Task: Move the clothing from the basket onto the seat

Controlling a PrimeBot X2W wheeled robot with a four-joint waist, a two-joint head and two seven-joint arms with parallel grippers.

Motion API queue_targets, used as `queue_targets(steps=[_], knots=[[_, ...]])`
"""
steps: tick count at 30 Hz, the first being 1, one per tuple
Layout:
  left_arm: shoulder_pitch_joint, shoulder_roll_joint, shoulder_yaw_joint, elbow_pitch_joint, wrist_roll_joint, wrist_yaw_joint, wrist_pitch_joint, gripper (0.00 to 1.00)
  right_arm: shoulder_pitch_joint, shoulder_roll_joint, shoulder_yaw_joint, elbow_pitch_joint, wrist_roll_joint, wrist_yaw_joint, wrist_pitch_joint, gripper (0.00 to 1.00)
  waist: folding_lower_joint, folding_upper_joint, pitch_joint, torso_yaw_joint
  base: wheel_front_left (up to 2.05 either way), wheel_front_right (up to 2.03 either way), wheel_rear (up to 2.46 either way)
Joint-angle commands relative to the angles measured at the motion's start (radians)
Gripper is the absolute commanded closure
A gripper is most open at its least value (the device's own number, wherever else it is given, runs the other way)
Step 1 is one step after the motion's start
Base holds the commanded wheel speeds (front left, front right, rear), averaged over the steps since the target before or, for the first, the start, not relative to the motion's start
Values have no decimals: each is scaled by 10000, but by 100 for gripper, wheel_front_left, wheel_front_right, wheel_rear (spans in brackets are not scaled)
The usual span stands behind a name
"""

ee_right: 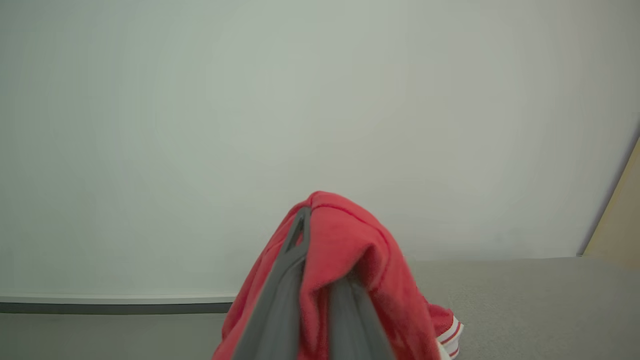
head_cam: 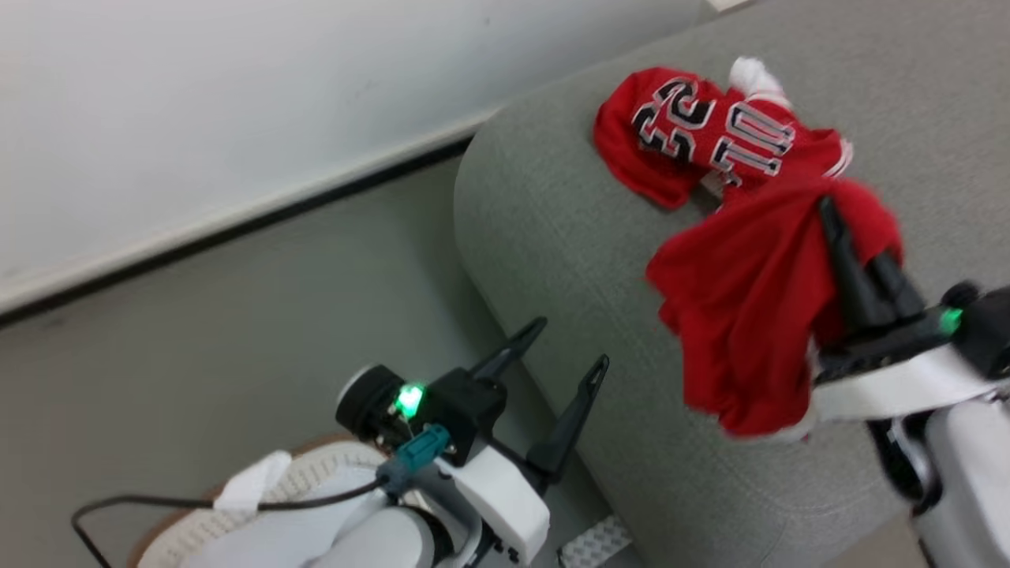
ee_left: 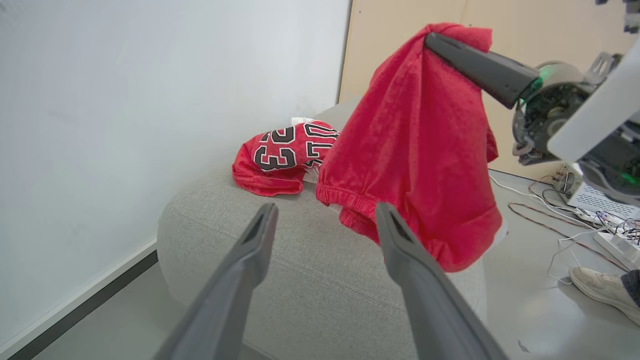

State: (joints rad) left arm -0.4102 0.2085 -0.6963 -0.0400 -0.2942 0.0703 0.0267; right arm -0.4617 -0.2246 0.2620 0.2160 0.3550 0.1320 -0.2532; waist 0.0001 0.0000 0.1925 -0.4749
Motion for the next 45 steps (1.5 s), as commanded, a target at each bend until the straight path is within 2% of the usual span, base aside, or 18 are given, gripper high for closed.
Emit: queue_targets(steps=[1, 8, 13, 18, 22, 30, 31, 32, 33, 34, 35, 45], knots=[[-315, 145, -9, -102, 199, -89, 103, 0, -377, -86, -267, -59, -64, -25, 10, 100, -1, 0, 1017, 428, 0, 0, 0], [-1714, 324, 25, -378, 485, -560, 496, 0, -2418, -377, -1577, 246, -231, -25, 322, 100, -1, 0, 2919, 1144, 0, 0, 0], [-2591, 354, 145, -367, 648, -752, 548, 0, -4642, -1057, -2595, 707, -260, -25, 857, 100, -1, 0, 3924, 1585, 0, 0, 0], [-3104, 217, 205, -200, 692, -820, 399, 0, -6359, -1487, -3972, 1868, -391, -26, 1205, 100, -1, 0, 4534, 2023, 0, 0, 0], [-3214, 66, 213, -10, 623, -736, 215, 0, -6600, -1589, -4763, 3219, -829, -25, 1062, 100, -1, 0, 4752, 2320, 0, 0, 0], [-2937, 138, 297, 542, 448, -621, -248, 0, -5245, -1049, -5626, 5532, -1318, -26, 160, 100, -1, 0, 4568, 2492, 0, 0, 0], [-2886, 170, 321, 610, 428, -601, -272, 0, -5059, -959, -5669, 5712, -1318, -26, 76, 85, -1, 0, 4497, 2483, 0, 0, 0], [-2828, 199, 354, 680, 400, -561, -311, 0, -4900, -875, -5682, 5807, -1330, -25, 10, 63, -1, 0, 4407, 2464, 0, 0, 0], [-2771, 210, 395, 736, 374, -501, -386, 0, -4773, -802, -5685, 5829, -1333, -25, -45, 46, -1, 0, 4309, 2441, 0, 0, 0], [-2712, 224, 437, 790, 340, -462, -444, 0, -4649, -767, -5740, 5762, -1308, -25, -78, 5, -1, 0, 4211, 2422, 0, 0, 0], [-2646, 244, 476, 841, 319, -418, -501, 0, -4495, -745, -5807, 5639, -1302, -26, -117, 0, -1, 0, 4098, 2396, 0, 0, 0], [-1426, 599, 1057, 1620, -127, 200, -1520, 0, -1820, 42, -5738, 2575, -1838, -25, -122, 0, -1, 0, 2278, 2327, 0, 0, 0]])
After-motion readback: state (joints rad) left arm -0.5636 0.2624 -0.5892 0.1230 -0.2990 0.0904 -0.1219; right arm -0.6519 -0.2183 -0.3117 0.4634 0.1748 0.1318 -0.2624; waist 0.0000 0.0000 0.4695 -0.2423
